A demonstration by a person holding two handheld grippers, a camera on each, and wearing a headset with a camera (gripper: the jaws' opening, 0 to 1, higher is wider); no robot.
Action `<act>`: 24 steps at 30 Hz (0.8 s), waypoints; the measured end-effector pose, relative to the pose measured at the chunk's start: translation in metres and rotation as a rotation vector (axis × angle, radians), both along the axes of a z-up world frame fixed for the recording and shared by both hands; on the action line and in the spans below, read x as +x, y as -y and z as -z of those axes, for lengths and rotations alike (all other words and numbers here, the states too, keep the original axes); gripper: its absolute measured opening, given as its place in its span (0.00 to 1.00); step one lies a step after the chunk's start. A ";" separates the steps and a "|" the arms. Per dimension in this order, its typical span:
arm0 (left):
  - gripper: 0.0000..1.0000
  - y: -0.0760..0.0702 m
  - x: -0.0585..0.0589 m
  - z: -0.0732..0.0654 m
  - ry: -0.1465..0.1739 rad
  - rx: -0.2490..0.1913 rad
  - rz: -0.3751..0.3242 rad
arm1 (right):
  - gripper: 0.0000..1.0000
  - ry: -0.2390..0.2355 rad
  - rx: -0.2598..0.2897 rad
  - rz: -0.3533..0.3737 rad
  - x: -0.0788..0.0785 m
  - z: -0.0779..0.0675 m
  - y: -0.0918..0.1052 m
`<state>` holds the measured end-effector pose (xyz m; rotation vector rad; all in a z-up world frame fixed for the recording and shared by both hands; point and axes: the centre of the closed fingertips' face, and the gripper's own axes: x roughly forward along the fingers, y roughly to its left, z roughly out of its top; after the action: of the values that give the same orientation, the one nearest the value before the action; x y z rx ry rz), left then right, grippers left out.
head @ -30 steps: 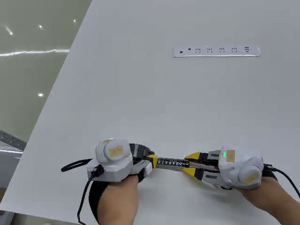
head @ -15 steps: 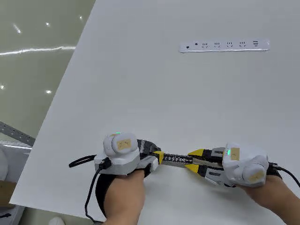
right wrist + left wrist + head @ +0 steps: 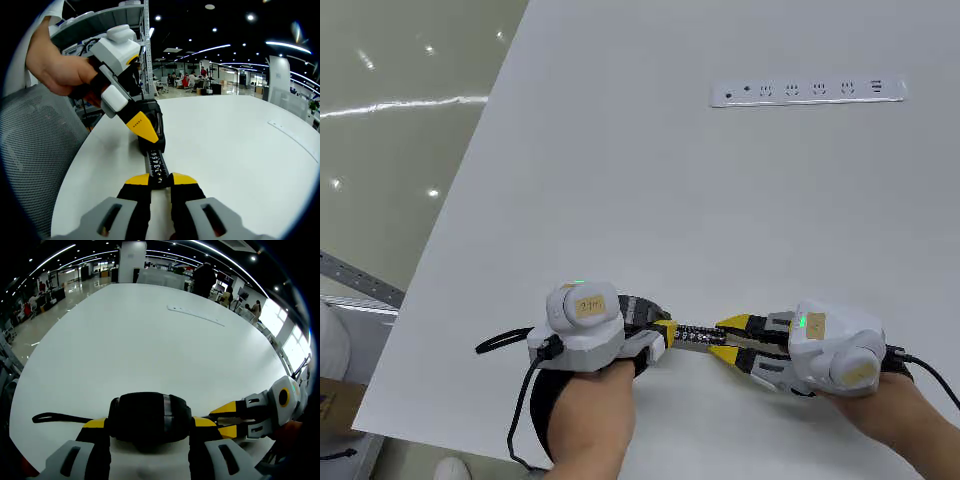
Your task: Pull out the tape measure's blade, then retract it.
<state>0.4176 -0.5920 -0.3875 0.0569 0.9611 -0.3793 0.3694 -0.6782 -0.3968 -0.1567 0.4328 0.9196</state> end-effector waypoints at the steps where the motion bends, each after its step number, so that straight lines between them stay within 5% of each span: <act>1: 0.60 0.000 0.000 0.000 0.001 0.000 0.000 | 0.12 0.002 0.000 -0.001 0.001 0.000 -0.002; 24: 0.60 0.000 0.000 0.000 0.002 -0.013 -0.004 | 0.11 -0.005 0.018 -0.021 0.014 0.004 -0.028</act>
<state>0.4177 -0.5922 -0.3870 0.0434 0.9570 -0.3821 0.3835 -0.6503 -0.4005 -0.1434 0.4282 0.9446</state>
